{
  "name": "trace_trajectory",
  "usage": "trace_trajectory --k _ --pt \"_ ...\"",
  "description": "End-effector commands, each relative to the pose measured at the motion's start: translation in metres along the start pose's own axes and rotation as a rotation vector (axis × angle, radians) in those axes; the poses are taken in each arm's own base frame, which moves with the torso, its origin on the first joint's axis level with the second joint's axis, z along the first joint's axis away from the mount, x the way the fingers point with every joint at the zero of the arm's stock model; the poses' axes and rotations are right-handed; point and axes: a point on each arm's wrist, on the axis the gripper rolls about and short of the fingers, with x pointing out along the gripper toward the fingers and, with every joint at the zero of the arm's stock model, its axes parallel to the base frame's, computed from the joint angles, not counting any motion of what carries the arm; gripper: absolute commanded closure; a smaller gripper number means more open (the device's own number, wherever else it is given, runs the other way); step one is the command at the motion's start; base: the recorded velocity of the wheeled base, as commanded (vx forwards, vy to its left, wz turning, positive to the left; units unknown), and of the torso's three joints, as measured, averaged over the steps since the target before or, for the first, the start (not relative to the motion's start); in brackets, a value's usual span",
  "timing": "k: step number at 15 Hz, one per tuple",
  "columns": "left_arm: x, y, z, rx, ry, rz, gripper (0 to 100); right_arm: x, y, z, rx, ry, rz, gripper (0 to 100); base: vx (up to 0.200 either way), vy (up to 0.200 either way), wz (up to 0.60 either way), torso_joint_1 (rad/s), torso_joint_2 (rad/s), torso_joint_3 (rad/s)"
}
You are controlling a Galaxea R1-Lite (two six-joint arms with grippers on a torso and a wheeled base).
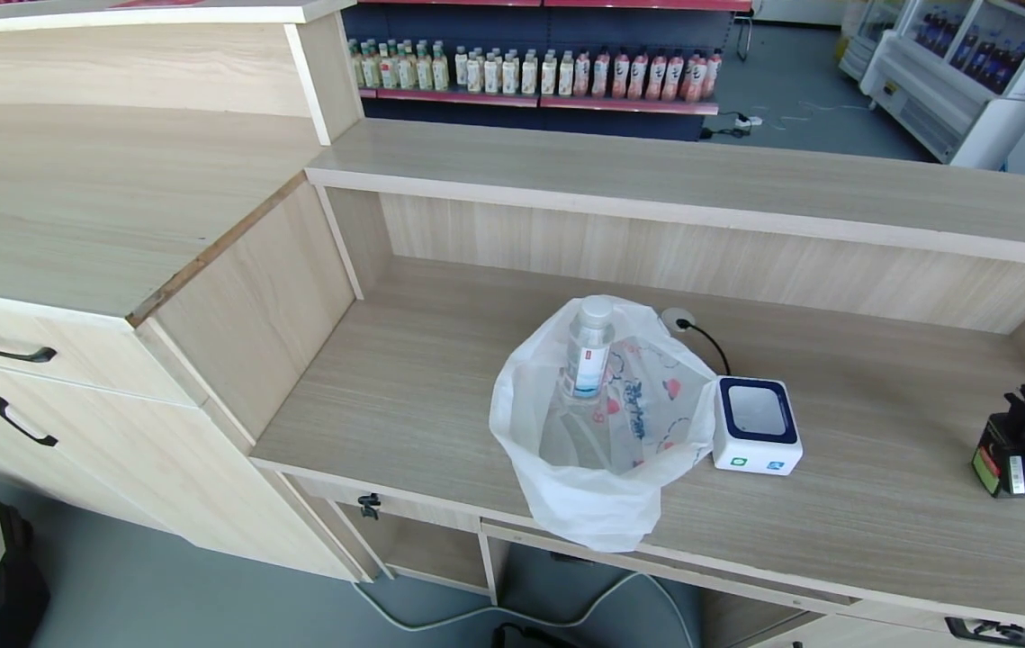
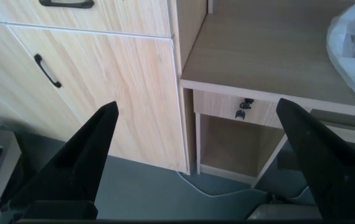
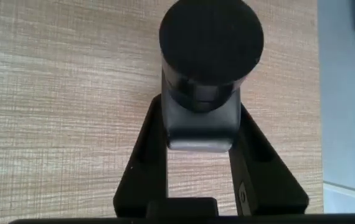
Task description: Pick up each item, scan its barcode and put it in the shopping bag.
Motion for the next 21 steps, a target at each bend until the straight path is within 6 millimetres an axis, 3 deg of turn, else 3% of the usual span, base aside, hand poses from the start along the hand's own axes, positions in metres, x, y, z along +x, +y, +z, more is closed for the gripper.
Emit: trace_trajectory --k 1,6,9,10,11,13,14,15,17,18,20,21 --pt "0.000 0.000 0.000 -0.001 -0.001 0.001 0 0.000 0.001 0.000 -0.003 0.000 0.004 100 0.000 0.000 0.00 0.000 0.00 0.000" --pt "0.000 0.000 0.000 -0.001 -0.001 0.000 0 -0.004 0.002 0.002 -0.007 -0.018 -0.002 100 0.000 0.000 0.00 0.000 0.00 0.000" --pt "0.000 0.000 0.000 -0.001 -0.001 0.000 0 -0.029 -0.008 0.030 -0.119 -0.107 -0.057 100 0.000 0.000 0.00 0.000 0.00 0.000" --pt "0.000 0.000 0.000 -0.001 -0.001 0.000 0 -0.055 -0.013 0.049 -0.203 -0.163 -0.092 100 0.000 0.000 0.00 0.000 0.00 0.000" --pt "0.000 0.000 0.000 -0.001 -0.001 0.000 0 -0.115 -0.014 0.072 -0.334 -0.228 -0.135 100 0.000 0.000 0.00 0.000 0.00 0.000" --pt "0.000 0.000 0.000 -0.001 -0.001 0.000 0 -0.172 0.003 0.077 -0.465 -0.307 -0.105 100 0.000 0.000 0.00 0.000 0.00 0.000" --pt "0.000 0.000 0.000 -0.001 -0.001 0.000 0 -0.209 0.028 0.072 -0.595 -0.422 -0.026 100 0.000 0.000 0.00 0.000 0.00 0.000" --pt "0.000 0.000 0.000 -0.001 -0.001 0.000 0 -0.218 0.035 0.074 -0.644 -0.460 -0.002 100 0.000 0.000 0.00 0.000 0.00 0.000" --pt "0.000 0.000 0.000 -0.001 -0.001 0.000 0 -0.262 0.070 0.077 -0.938 -0.632 0.166 100 0.000 0.000 0.00 0.000 0.00 0.000" --pt "0.000 0.000 0.000 -0.001 -0.001 0.000 0 -0.272 0.080 0.075 -1.070 -0.707 0.207 100 0.000 0.000 0.00 0.000 0.00 0.000" --pt "0.000 0.000 0.000 -0.001 -0.001 0.000 0 -0.280 0.087 0.078 -1.284 -0.823 0.161 100 0.000 0.000 0.00 0.000 0.00 0.000" --pt "0.000 0.000 0.000 -0.001 -0.001 0.000 0 -0.291 0.090 0.084 -1.450 -0.961 0.052 100 0.000 0.000 0.00 0.000 0.00 0.000"
